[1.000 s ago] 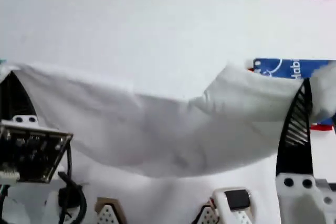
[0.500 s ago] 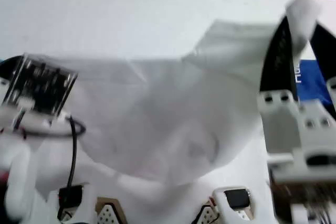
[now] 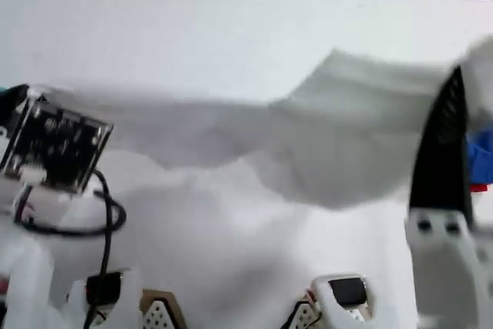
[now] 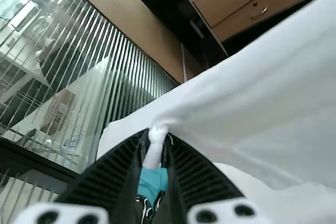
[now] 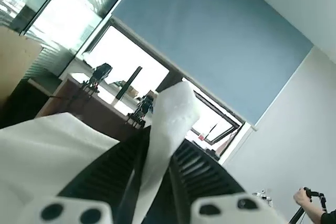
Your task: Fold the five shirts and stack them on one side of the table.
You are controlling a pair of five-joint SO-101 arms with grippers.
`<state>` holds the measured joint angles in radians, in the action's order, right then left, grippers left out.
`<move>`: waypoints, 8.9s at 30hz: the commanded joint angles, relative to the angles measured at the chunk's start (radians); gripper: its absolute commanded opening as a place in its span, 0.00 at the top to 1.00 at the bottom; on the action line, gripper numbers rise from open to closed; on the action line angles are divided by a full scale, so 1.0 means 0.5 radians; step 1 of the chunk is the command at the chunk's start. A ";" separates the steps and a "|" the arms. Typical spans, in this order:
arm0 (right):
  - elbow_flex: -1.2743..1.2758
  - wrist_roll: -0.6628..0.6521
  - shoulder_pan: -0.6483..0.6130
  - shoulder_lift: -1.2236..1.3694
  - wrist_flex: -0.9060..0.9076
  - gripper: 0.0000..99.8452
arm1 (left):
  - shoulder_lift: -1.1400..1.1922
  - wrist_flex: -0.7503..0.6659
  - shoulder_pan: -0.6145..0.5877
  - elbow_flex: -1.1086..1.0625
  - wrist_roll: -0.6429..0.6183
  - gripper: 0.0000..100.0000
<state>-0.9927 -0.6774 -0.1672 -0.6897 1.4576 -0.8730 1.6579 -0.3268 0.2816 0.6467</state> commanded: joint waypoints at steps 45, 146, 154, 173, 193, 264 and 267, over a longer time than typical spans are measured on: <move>1.807 0.227 0.023 1.729 -1.290 0.98 | 1.580 -1.252 -0.092 -0.763 0.273 0.97; 2.805 -0.427 -0.634 0.934 0.100 0.71 | 2.599 -0.086 -0.282 0.170 0.255 0.97; 2.980 -0.595 -0.318 1.005 -0.158 0.71 | 2.599 -0.074 -0.282 0.170 0.252 0.97; 2.829 -0.651 -0.330 1.358 -0.296 0.77 | 2.599 -0.077 -0.270 0.170 0.252 0.97; 2.611 -0.651 -0.051 1.339 -0.532 0.98 | 2.593 -0.009 -0.187 0.244 0.245 0.97; 0.789 -1.007 0.526 0.219 -0.477 0.98 | 0.301 -0.184 -0.043 0.342 0.331 0.98; 0.789 -1.003 0.563 0.213 -0.517 0.98 | 0.288 -0.184 -0.043 0.342 0.328 0.98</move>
<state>-0.5769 -1.1822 0.0890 -0.5900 1.2306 -0.7288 1.5904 -0.3514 0.4350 0.8063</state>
